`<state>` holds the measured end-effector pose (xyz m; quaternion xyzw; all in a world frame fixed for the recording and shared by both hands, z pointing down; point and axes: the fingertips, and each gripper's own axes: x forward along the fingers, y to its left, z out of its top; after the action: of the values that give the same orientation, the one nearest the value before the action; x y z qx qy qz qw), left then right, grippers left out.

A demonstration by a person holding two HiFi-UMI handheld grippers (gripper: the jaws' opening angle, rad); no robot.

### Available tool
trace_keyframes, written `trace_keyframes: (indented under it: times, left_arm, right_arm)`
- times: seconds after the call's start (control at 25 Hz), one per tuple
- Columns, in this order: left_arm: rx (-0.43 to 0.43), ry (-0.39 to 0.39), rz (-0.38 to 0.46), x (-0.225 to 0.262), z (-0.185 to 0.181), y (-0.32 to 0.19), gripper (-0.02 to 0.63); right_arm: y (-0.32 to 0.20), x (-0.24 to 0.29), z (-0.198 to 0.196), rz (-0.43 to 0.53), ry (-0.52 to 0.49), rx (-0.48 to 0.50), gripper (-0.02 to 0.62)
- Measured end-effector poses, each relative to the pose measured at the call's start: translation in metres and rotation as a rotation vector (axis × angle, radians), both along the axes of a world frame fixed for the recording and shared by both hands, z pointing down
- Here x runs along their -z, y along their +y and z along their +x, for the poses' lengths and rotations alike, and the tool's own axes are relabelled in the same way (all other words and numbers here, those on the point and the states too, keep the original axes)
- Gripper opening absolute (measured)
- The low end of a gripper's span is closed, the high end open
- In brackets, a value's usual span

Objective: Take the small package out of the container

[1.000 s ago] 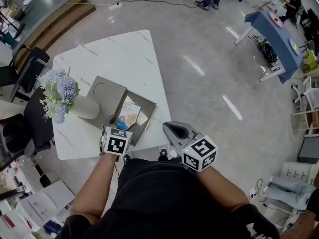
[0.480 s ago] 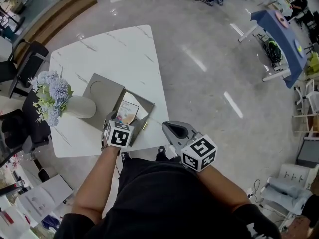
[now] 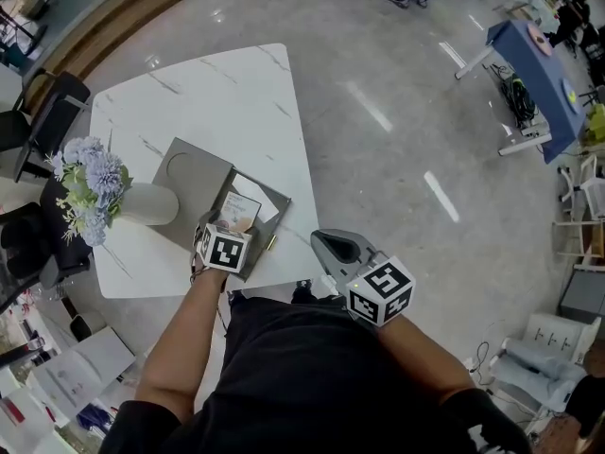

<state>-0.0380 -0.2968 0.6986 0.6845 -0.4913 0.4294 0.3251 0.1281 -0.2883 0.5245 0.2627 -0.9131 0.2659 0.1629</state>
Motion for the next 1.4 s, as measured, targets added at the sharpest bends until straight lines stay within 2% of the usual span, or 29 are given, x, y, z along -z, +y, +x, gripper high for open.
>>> trace_keyframes:
  times: [0.32,0.8,1.4]
  left_arm:
    - [-0.02,-0.037,-0.032,-0.011,0.001,0.002,0.408]
    - [-0.09,-0.02,-0.077,-0.016,0.008,0.001,0.417]
    - [-0.103,-0.006,-0.099,-0.018,0.012,-0.001,0.42]
  right_arm:
    - [-0.005,0.001,-0.006,0.003,-0.001,0.012,0.0]
    - [-0.006,-0.002,-0.012,-0.007,0.005,0.019,0.0]
    - [-0.007,0.0,-0.013,-0.006,0.004,-0.005,0.0]
